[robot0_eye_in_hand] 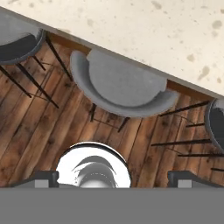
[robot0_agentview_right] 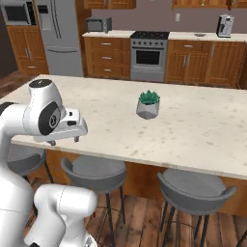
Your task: Move the hot dog bun to the plate on the dining table and place the condiment next to that plate. Then navigate to the fridge and take the sausage and place it on the plate as well.
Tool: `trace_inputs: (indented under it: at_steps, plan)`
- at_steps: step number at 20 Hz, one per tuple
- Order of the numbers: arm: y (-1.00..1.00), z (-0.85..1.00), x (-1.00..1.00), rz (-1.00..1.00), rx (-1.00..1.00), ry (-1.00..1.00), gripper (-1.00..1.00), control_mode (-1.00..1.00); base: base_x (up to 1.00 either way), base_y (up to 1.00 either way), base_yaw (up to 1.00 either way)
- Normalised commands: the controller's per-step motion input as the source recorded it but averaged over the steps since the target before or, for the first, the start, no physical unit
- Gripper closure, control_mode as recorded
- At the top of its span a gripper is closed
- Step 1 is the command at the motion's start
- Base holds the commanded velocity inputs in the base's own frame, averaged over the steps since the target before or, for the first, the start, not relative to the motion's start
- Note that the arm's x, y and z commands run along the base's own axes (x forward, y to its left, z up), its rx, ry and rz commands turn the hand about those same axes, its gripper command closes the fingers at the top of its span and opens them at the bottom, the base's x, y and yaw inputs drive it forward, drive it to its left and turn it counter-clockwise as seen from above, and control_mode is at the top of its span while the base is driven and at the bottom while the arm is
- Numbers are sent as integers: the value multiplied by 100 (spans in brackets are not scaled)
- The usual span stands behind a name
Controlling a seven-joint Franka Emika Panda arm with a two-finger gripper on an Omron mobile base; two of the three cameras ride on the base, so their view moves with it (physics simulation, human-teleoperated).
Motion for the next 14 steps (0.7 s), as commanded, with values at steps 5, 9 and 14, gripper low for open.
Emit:
trace_inputs:
  at_steps: [5, 9, 14]
  plan:
    - [0, 0, 0, 0, 0, 0, -100, 100, -35, 100, 0]
    - [0, 0, 0, 0, 0, 0, -100, 100, -30, 100, 0]
    - [0, 0, 0, 0, 0, 0, -100, 100, -27, 100, 0]
